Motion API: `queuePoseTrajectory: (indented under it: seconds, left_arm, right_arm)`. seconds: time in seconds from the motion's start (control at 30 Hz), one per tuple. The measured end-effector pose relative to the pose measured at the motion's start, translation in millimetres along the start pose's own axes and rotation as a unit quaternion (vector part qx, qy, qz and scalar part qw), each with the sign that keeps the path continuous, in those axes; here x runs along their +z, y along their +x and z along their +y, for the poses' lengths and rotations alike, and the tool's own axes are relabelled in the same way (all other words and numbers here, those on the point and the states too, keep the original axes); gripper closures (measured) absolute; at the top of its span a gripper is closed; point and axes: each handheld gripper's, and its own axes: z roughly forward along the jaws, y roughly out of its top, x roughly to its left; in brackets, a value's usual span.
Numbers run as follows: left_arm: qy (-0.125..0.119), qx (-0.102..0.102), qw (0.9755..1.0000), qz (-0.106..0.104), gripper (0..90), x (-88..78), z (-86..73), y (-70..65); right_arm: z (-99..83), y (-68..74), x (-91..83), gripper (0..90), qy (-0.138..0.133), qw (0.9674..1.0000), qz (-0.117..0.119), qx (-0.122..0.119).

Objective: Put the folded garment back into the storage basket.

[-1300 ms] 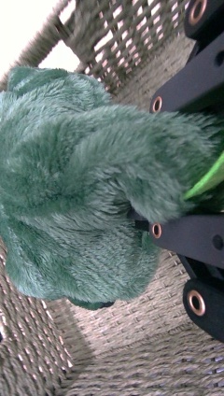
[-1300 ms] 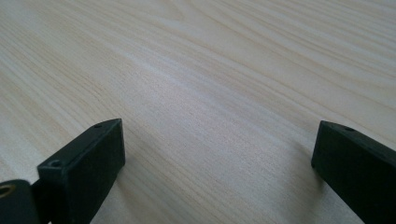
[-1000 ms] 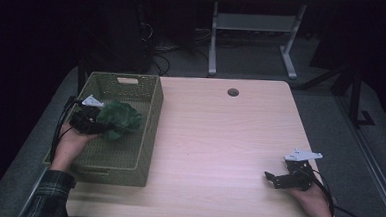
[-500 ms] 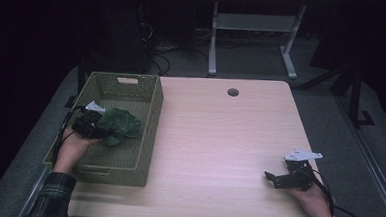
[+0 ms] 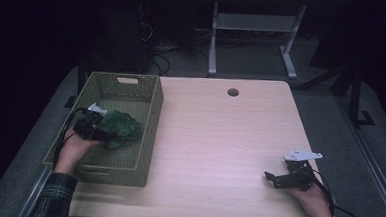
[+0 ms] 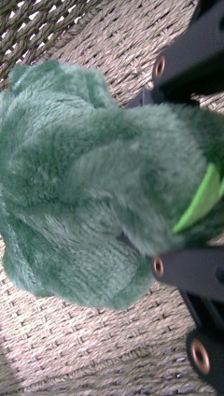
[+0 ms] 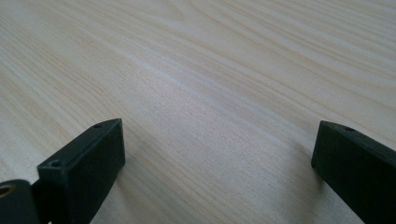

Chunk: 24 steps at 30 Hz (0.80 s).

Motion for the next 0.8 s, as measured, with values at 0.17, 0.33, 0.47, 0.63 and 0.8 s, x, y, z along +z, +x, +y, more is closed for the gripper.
queuePoseTrajectory:
  seconds: [0.17,0.33,0.47,0.63,0.8]
  left_arm:
    - [-0.011,0.000,0.9999,0.004,25.2,-0.9,-0.4,-0.2]
    - [-0.024,-0.007,0.9997,0.001,15.7,-4.5,-0.1,2.3]
    - [-0.030,-0.009,0.9995,0.000,13.5,-9.2,3.6,3.7]
    - [-0.040,-0.009,0.9992,0.001,13.5,-18.0,12.6,2.3]
    - [-0.052,-0.008,0.9986,-0.006,13.5,-26.0,21.2,-1.9]
  right_arm:
    - [0.0,0.0,0.0,2.4,0.000,1.0000,0.000,0.000]
    - [0.0,-0.1,0.0,2.4,0.000,1.0000,0.000,0.000]
    - [0.0,-0.2,0.0,2.4,0.000,1.0000,-0.001,0.001]
    - [0.0,-0.4,0.0,2.4,0.000,1.0000,-0.001,0.000]
    - [0.0,-0.3,0.0,2.4,0.000,1.0000,-0.002,0.001]
